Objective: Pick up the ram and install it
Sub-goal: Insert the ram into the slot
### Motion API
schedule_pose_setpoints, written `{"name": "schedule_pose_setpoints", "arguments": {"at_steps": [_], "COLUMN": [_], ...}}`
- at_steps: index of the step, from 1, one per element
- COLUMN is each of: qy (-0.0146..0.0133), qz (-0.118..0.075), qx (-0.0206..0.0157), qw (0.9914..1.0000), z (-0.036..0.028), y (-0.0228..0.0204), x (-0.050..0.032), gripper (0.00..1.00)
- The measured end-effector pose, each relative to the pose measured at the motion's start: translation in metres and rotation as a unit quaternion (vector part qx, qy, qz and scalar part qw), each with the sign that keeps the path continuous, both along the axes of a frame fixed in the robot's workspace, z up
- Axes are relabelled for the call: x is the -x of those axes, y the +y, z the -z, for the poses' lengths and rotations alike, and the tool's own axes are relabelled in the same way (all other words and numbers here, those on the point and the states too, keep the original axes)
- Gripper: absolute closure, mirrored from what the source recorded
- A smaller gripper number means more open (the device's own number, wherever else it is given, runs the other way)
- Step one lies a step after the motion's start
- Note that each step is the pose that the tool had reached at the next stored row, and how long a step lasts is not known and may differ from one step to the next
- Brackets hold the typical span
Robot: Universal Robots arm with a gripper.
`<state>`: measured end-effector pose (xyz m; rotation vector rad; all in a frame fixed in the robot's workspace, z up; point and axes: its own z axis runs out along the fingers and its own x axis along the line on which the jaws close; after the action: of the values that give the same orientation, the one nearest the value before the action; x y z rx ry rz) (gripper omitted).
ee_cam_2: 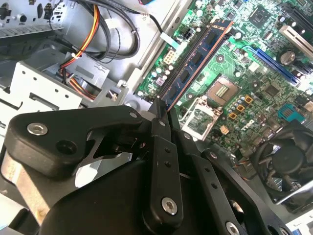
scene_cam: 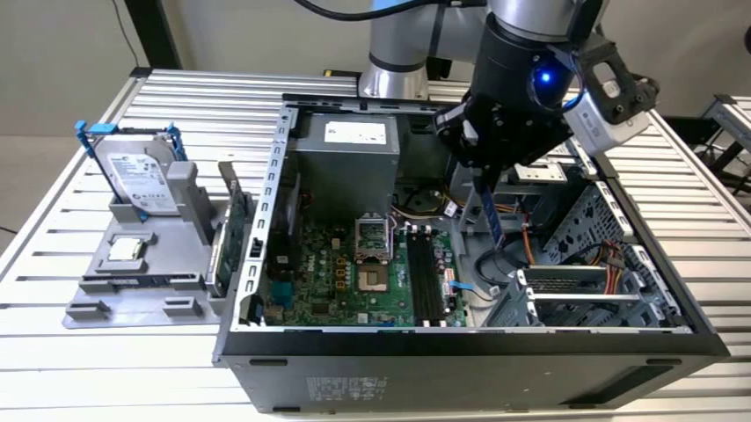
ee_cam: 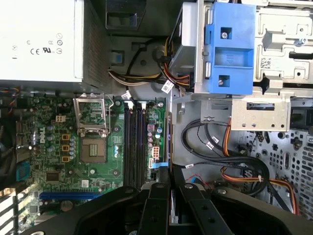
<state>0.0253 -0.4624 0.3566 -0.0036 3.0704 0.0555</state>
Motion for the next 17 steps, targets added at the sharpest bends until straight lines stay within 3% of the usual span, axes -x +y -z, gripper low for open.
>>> {"name": "schedule_pose_setpoints", "arguments": {"at_steps": [17], "qy": [0.0], "qz": [0.0], "qx": [0.0], "qw": [1.0], "z": [0.005], "y": [0.0], "x": [-0.0004], "gripper": [1.0]}}
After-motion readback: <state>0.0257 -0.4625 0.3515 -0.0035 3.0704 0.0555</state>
